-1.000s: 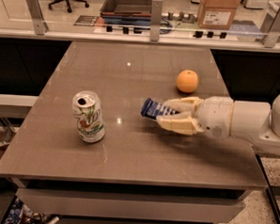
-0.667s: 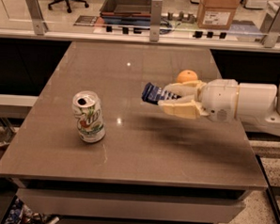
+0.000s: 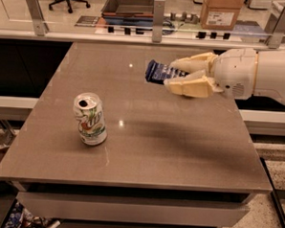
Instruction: Pick rxbar blueberry
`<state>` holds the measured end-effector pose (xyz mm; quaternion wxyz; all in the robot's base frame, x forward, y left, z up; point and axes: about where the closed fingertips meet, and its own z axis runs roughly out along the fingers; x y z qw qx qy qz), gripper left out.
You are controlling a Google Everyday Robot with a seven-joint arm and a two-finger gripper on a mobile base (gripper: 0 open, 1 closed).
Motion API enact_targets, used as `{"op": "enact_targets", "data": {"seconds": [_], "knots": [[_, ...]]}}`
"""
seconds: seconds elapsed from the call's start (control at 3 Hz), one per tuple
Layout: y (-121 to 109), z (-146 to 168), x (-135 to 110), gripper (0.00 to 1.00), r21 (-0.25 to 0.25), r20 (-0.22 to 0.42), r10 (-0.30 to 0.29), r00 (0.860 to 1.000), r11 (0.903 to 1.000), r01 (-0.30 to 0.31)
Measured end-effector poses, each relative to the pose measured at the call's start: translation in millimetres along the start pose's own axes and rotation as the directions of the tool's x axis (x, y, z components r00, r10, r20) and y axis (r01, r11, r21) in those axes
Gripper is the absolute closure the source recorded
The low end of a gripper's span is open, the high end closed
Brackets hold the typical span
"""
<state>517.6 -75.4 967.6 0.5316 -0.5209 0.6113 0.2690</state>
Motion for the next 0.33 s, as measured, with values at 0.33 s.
{"op": "enact_targets", "data": {"seconds": [0.33], "knots": [[0.0,0.1,-0.1,1.00,0.000,0.000,0.000,1.000,1.0000,0.000]]}}
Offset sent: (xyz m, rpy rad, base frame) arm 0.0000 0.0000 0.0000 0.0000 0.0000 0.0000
